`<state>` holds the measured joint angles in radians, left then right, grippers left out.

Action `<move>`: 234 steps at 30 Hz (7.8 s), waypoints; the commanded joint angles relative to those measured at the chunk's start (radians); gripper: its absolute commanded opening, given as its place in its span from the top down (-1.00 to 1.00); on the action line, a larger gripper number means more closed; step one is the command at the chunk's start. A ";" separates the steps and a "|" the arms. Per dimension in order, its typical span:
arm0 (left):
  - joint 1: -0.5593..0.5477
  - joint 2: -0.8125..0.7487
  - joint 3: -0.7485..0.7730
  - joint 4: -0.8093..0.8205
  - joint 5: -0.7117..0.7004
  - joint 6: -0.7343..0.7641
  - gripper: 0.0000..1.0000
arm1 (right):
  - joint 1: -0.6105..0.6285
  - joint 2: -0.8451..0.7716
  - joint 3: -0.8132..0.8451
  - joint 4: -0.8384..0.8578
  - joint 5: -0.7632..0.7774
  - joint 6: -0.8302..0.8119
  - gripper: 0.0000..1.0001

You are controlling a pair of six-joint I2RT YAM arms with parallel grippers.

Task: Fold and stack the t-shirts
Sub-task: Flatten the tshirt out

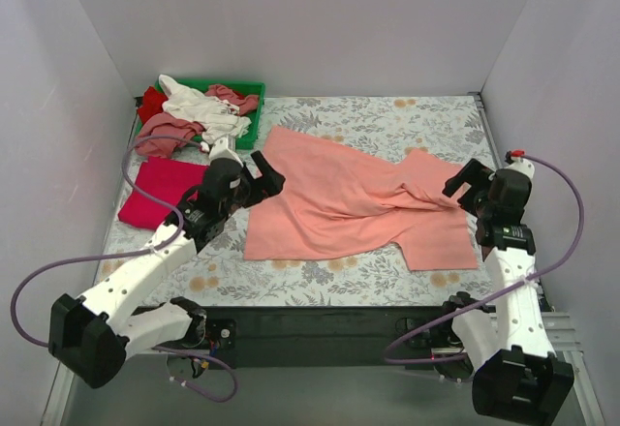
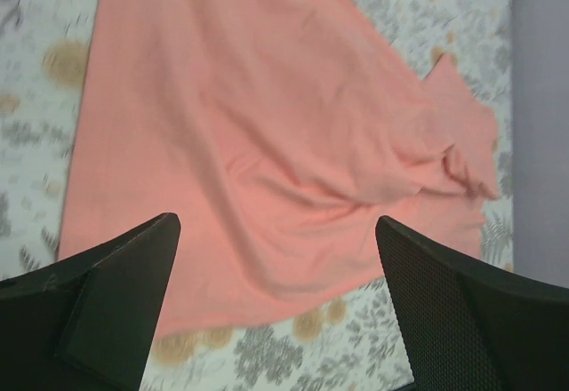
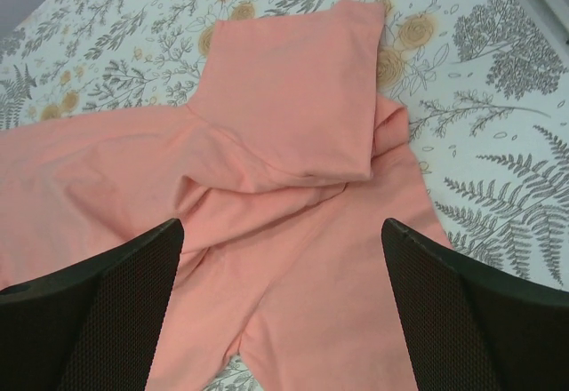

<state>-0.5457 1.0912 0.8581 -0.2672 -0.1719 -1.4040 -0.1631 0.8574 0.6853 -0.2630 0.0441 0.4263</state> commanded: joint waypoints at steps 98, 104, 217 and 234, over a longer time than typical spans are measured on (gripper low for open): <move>-0.030 -0.114 0.833 -0.029 -0.078 0.197 1.00 | -0.006 0.048 1.276 -0.217 0.142 -0.216 0.97; -0.030 -0.116 0.995 -0.061 -0.011 0.235 1.00 | -0.006 0.075 1.479 -0.205 0.086 -0.261 0.97; 0.273 -0.206 0.722 0.105 0.551 0.007 1.00 | 0.304 0.052 1.450 -0.058 0.457 -0.593 0.97; 0.273 0.141 0.337 0.314 0.250 0.020 1.00 | 0.390 0.185 0.728 0.298 0.476 -0.733 0.95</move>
<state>-0.2775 1.1244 1.2762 -0.0349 0.2066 -1.3949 0.2256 0.9478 1.4807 -0.1307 0.4744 -0.2680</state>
